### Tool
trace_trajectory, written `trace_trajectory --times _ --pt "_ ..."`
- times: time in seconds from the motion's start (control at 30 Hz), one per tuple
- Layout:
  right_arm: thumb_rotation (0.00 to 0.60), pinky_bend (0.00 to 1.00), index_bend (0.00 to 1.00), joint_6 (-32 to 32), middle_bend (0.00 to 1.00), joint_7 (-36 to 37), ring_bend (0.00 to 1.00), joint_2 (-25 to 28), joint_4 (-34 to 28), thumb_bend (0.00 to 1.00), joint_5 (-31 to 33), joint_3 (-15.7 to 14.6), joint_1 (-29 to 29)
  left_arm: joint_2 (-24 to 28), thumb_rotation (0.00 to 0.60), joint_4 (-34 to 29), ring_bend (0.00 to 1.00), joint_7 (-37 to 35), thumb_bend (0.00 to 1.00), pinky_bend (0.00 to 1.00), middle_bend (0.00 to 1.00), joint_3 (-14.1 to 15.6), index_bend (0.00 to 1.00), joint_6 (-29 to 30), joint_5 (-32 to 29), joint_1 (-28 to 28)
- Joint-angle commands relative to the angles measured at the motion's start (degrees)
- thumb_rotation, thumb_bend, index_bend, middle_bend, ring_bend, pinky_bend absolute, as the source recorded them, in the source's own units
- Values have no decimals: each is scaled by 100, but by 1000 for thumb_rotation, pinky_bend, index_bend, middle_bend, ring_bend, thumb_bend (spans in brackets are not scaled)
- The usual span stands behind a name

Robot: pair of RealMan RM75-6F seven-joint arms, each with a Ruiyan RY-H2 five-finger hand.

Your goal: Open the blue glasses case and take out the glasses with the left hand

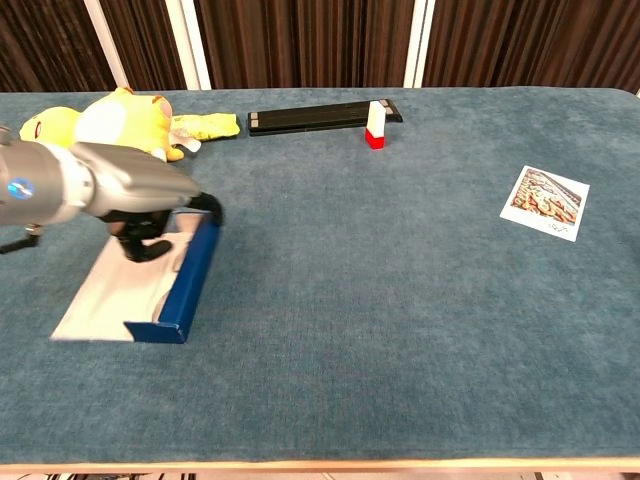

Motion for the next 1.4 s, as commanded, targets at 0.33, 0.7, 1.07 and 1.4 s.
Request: trace_trajectory --times 0.33,0.7,1.07,1.4 --pt "600 199 0 9 0 -31 0 -6 -15 129 12 1 -8 610 600 -314 820 -297 541 911 960 563 211 -22 69 294" --pt "600 199 0 15 0 -24 0 -2 -20 128 1 -3 -12 1021 600 -751 821 -581 539 911 960 886 249 -55 461 563" --pt "600 199 0 18 0 -17 0 -1 -25 129 4 -3 -16 1158 600 -801 833 -1101 316 922 975 760 295 62 830 837" --pt "600 199 0 14 0 -7 0 5 -27 129 2 -6 -17 534 600 -373 859 -1731 290 944 1000 333 376 775 1999 1445"
